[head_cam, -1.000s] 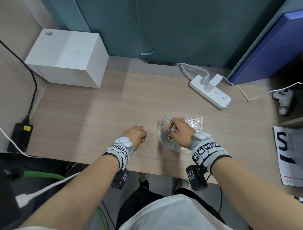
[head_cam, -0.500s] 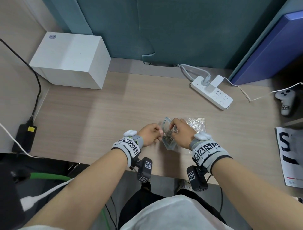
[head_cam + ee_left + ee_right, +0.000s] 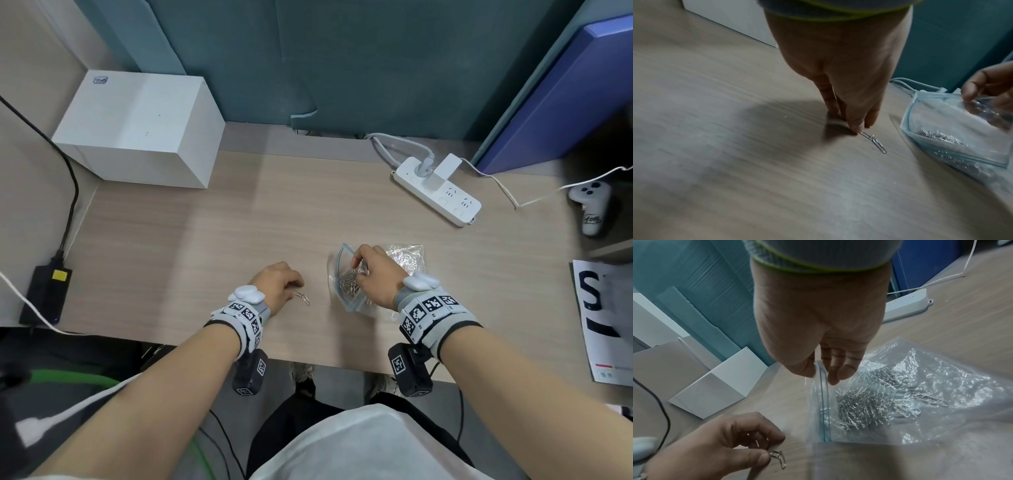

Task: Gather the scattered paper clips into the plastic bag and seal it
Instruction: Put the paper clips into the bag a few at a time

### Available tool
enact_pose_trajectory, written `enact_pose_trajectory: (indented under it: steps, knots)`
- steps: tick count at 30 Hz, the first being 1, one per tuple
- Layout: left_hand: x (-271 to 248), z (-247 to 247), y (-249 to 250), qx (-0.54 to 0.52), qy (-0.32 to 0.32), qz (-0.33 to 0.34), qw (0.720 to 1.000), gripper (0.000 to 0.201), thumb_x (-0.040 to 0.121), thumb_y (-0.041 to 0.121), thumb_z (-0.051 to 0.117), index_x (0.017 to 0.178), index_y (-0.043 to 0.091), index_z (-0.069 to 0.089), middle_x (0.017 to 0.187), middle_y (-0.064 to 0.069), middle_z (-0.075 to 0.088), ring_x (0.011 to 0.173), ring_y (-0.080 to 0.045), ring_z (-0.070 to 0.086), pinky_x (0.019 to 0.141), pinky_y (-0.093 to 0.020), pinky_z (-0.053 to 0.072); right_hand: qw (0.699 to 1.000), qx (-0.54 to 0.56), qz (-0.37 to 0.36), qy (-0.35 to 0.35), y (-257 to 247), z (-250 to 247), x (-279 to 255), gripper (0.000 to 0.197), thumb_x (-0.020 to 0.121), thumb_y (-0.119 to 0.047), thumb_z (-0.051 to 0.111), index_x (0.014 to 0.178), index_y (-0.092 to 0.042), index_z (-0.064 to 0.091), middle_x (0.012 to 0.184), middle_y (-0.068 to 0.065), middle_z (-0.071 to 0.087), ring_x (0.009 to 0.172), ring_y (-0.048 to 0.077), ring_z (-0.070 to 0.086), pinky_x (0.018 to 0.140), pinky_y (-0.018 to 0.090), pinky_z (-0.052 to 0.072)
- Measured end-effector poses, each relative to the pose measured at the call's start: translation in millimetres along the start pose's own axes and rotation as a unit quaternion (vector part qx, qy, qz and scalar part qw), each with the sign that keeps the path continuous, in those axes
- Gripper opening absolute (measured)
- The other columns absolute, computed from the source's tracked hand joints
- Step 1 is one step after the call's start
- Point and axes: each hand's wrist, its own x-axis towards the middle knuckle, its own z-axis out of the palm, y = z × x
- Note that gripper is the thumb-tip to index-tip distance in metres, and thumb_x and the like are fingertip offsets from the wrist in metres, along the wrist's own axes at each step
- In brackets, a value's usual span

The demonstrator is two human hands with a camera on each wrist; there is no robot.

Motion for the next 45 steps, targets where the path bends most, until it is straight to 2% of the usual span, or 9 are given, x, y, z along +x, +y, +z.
enact_pose_trajectory:
  steps: [7, 14, 19, 29, 33, 37, 41, 43, 45]
  knots:
    - [2.6, 9.6, 17.3, 0.028, 0.014, -0.012, 0.999, 0.036, 0.074, 0.048, 0.078, 0.102, 0.031, 0.064, 0.101, 0.010, 0.059, 0.089, -0.014, 0.059, 0.076, -0.031, 0.053, 1.000, -0.007, 0.003, -0.002, -0.6, 0.8, 3.7, 0.020, 0.088, -0.011, 0.057, 0.102, -0.025, 0.055, 0.098, -0.005, 0.047, 0.083, 0.023, 0.057, 0.074, 0.036, 0.046]
    - [6.7, 7.8, 11.3, 0.047, -0.002, 0.011, 0.999, 0.011, 0.088, 0.022, 0.067, 0.098, 0.027, 0.065, 0.102, 0.006, 0.060, 0.090, -0.022, 0.061, 0.075, -0.031, 0.050, 1.000, -0.010, 0.006, -0.004, -2.6, 0.0, 5.5, 0.019, 0.089, -0.012, 0.057, 0.102, -0.026, 0.055, 0.100, -0.004, 0.048, 0.084, 0.024, 0.058, 0.074, 0.038, 0.048]
    - [2.2, 3.2, 4.9, 0.041, -0.024, 0.025, 0.999, 0.014, 0.084, 0.029, 0.076, 0.095, 0.026, 0.069, 0.100, 0.007, 0.059, 0.089, -0.019, 0.059, 0.078, -0.033, 0.051, 1.000, -0.010, 0.005, -0.003, -2.4, -2.1, 6.5, 0.019, 0.088, -0.014, 0.056, 0.101, -0.028, 0.054, 0.100, -0.005, 0.048, 0.083, 0.024, 0.059, 0.074, 0.039, 0.050]
    - [0.3, 12.6, 3.3, 0.035, -0.003, 0.000, 0.999, 0.021, 0.082, 0.007, 0.071, 0.071, 0.018, 0.057, 0.108, 0.012, 0.049, 0.079, -0.015, 0.057, 0.069, -0.026, 0.046, 1.000, -0.014, 0.004, -0.002, -0.7, 0.0, 5.0, 0.018, 0.089, -0.015, 0.057, 0.101, -0.028, 0.053, 0.101, -0.004, 0.048, 0.085, 0.025, 0.059, 0.077, 0.039, 0.049]
    - [1.6, 18.2, 7.1, 0.048, 0.014, -0.015, 0.999, 0.020, 0.085, 0.006, 0.067, 0.081, 0.018, 0.052, 0.107, 0.000, 0.050, 0.084, -0.022, 0.058, 0.071, -0.033, 0.047, 1.000, -0.013, 0.002, -0.004, -2.5, -1.0, 4.5, 0.018, 0.090, -0.013, 0.057, 0.103, -0.026, 0.054, 0.101, -0.004, 0.047, 0.085, 0.024, 0.059, 0.076, 0.039, 0.049]
    - [2.9, 18.9, 6.8, 0.040, 0.016, -0.065, 0.997, 0.032, 0.083, 0.000, 0.063, 0.090, 0.023, 0.041, 0.090, 0.005, 0.057, 0.075, -0.016, 0.059, 0.073, -0.039, 0.054, 1.000, -0.012, -0.002, -0.001, -3.5, -1.1, 4.3, 0.018, 0.091, -0.012, 0.057, 0.105, -0.024, 0.055, 0.103, -0.003, 0.048, 0.085, 0.024, 0.059, 0.074, 0.038, 0.047]
    - [-2.4, 20.0, 5.9, 0.143, -0.014, -0.005, 0.990, 0.028, 0.086, 0.007, 0.067, 0.101, 0.013, 0.045, 0.103, -0.006, 0.052, 0.077, -0.023, 0.050, 0.069, -0.041, 0.051, 1.000, -0.012, 0.002, -0.002, -3.0, -0.7, 3.3, 0.019, 0.090, -0.013, 0.057, 0.104, -0.024, 0.055, 0.103, -0.002, 0.048, 0.085, 0.025, 0.059, 0.074, 0.037, 0.047]
    - [-0.8, 21.7, 6.8, 0.235, -0.032, 0.054, 0.970, 0.026, 0.085, 0.006, 0.067, 0.104, 0.010, 0.049, 0.107, -0.011, 0.048, 0.076, -0.026, 0.048, 0.062, -0.039, 0.046, 1.000, -0.012, 0.001, -0.001, -2.5, -0.6, 2.5, 0.019, 0.090, -0.013, 0.057, 0.105, -0.024, 0.055, 0.103, -0.002, 0.049, 0.085, 0.025, 0.059, 0.074, 0.037, 0.047]
    - [0.6, 21.0, 11.0, 0.281, -0.056, 0.085, 0.954, 0.025, 0.088, 0.005, 0.059, 0.110, 0.010, 0.048, 0.108, -0.014, 0.051, 0.082, -0.033, 0.053, 0.066, -0.041, 0.048, 1.000, -0.011, 0.000, 0.000, -2.4, -0.5, 2.8, 0.019, 0.090, -0.012, 0.057, 0.105, -0.023, 0.055, 0.104, -0.001, 0.049, 0.085, 0.025, 0.058, 0.074, 0.036, 0.045]
